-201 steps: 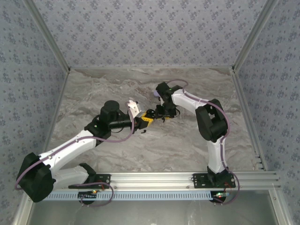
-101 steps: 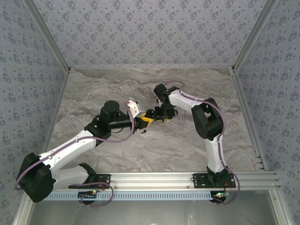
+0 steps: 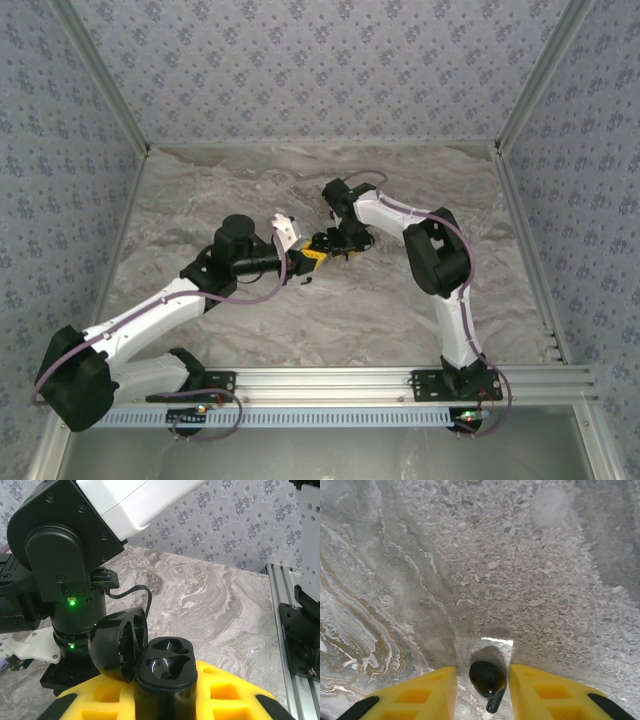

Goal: Insert the wireless bluetooth earbuds into the charging case

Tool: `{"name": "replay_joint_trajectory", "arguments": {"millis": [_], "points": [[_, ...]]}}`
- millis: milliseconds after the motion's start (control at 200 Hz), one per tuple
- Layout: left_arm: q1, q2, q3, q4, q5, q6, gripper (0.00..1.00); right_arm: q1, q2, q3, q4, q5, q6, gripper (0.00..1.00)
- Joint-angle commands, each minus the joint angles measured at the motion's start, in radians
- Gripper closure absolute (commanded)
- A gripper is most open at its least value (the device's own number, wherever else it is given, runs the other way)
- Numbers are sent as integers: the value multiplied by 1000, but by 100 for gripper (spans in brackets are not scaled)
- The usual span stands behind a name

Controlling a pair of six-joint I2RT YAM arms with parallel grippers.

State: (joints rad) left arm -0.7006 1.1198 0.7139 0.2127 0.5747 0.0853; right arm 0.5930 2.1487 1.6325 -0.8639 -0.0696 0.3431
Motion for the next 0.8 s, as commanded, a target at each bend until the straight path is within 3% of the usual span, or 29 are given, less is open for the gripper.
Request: {"name": "replay_joint_trajectory", "arguments": {"millis": [0,795], "points": [[-3,-27,2,22,3,-6,100,15,22,36,-27,59,-2,68],[-3,-35,-11,34,5,-12,100,35,72,64,-37,101,101,71]]}}
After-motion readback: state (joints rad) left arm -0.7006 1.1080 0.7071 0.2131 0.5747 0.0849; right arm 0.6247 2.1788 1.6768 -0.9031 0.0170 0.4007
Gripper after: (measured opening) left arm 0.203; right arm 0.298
